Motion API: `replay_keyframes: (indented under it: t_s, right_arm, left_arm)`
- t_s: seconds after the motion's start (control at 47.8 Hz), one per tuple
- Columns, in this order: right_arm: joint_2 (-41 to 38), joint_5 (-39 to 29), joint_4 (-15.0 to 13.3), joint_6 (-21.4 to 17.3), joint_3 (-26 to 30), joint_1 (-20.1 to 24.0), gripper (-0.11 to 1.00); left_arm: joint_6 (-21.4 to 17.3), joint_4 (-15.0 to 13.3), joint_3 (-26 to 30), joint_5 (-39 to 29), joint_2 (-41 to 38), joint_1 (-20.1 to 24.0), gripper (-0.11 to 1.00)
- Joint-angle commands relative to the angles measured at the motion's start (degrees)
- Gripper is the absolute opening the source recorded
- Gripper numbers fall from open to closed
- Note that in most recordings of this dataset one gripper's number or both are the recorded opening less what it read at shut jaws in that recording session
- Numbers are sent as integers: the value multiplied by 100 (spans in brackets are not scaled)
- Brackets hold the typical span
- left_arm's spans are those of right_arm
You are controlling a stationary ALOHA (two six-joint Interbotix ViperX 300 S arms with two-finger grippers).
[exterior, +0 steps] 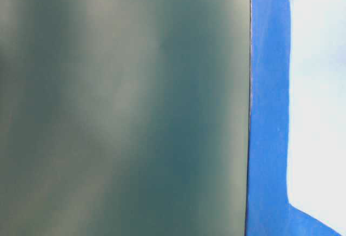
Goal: Fold the light blue towel.
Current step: 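Move both grippers to the towel's top corners and grasp them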
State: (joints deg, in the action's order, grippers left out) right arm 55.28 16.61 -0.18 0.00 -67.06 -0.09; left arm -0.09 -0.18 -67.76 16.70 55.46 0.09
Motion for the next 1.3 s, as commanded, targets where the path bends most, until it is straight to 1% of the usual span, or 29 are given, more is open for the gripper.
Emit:
replay_keyframes:
  t_s: [0.0, 0.125, 0.188, 0.272, 0.335, 0.418, 0.544, 0.627, 0.648, 0.711, 0.753, 0.836, 0.878, 0.92, 0.941, 0.983, 1.066, 1.192, 1.276]
  right_arm:
    - [-44, 26, 26, -18, 123, -26, 2]
    - [-132, -519, 26, -26, 334, -229, 2]
    - [-246, -896, 35, -62, 431, -492, 2]
    - [-431, -1169, 44, -141, 475, -835, 2]
    - [-650, -1239, 44, -237, 483, -1151, 2]
    - [-932, -1230, 44, -325, 492, -1450, 2]
    - [-1468, -1274, 44, -360, 536, -1846, 2]
    - [-1828, -1345, 44, -369, 598, -2030, 3]
    - [-1925, -1380, 44, -369, 624, -2074, 3]
    - [-2232, -1494, 44, -369, 712, -2206, 4]
    - [-2514, -1626, 35, -369, 791, -2312, 13]
    - [-3032, -1898, 0, -343, 1020, -2487, 38]
    - [-3270, -2004, -26, -325, 1116, -2540, 51]
    - [-3516, -2057, -79, -316, 1195, -2584, 58]
    - [-3639, -2092, -105, -316, 1230, -2610, 58]
    - [-3858, -2101, -158, -316, 1301, -2646, 56]
    - [-4333, -2021, -229, -316, 1397, -2742, 53]
    - [-4887, -1723, -281, -316, 1477, -2812, 53]
    - [-5133, -1538, -308, -316, 1503, -2830, 53]
  left_arm:
    - [62, -193, 123, -62, -105, 35, 2]
    - [79, -193, 114, -167, -149, 272, 2]
    - [79, -185, 105, -176, -211, 431, 2]
    - [79, -193, 88, -220, -413, 686, 2]
    - [79, -185, 79, -220, -615, 853, 2]
    - [105, -185, 88, -211, -976, 1081, 2]
    - [105, -185, 149, -193, -1503, 1362, 2]
    - [105, -185, 220, -185, -1907, 1529, 3]
    - [105, -185, 237, -185, -1986, 1573, 5]
    - [105, -193, 299, -176, -2259, 1679, 18]
    - [105, -193, 343, -132, -2505, 1793, 32]
    - [105, -185, 413, -35, -2909, 1960, 58]
    - [105, -185, 457, 79, -3199, 2004, 70]
    - [105, -193, 492, 185, -3419, 2039, 79]
    - [105, -185, 519, 246, -3533, 2057, 83]
    - [105, -185, 554, 360, -3779, 2065, 86]
    - [105, -185, 668, 606, -4342, 2092, 85]
    - [97, -185, 888, 756, -5054, 2171, 84]
    - [9, -185, 1046, 765, -5493, 2259, 84]
